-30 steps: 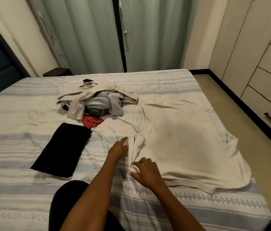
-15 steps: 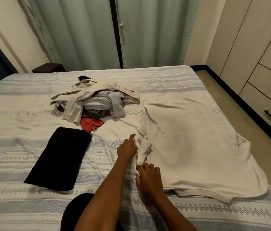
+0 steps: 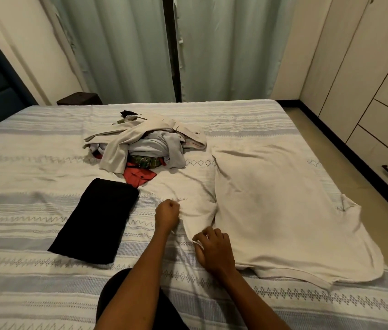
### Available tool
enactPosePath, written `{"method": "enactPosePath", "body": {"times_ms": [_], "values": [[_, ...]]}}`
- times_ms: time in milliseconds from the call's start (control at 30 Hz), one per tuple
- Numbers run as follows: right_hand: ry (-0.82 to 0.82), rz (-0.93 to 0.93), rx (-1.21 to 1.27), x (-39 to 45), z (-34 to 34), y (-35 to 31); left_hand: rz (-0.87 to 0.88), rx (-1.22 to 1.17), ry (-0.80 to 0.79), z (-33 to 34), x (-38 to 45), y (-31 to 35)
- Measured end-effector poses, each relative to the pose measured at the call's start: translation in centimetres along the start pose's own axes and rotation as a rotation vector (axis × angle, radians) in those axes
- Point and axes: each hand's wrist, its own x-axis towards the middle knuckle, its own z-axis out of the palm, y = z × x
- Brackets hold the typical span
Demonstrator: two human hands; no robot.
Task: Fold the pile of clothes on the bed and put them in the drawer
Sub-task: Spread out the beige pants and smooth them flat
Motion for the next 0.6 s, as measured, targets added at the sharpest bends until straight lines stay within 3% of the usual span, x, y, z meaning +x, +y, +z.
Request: {"method": "enactPosePath", "body": {"times_ms": [133, 300, 467, 533, 600], "values": [[-0.027, -0.181, 0.146, -0.4, -0.4, -0.1, -0.047, 0.103, -0.005, -4.5, -2.4, -3.5], [-0.165, -0.18, 0.229, -1.1, 0.0, 0.5, -0.001, 0.426, -0.252, -7.6, -3.3, -3.8], [-0.302, -0.169, 0.262, -1.2, -0.6, 0.2, -0.025, 0.754, -0.377, -7.9, -4.5, -4.7], [-0.295, -0.162, 0.311, -1.2, -1.2, 0.1, -0.018, 0.829, -0.33, -7.2, -5.0, -4.8], [-0.191, -0.109, 0.347, -1.3, -1.6, 0.2, 0.064, 0.912, -0.176, -5.9, -5.7, -4.1]]}}
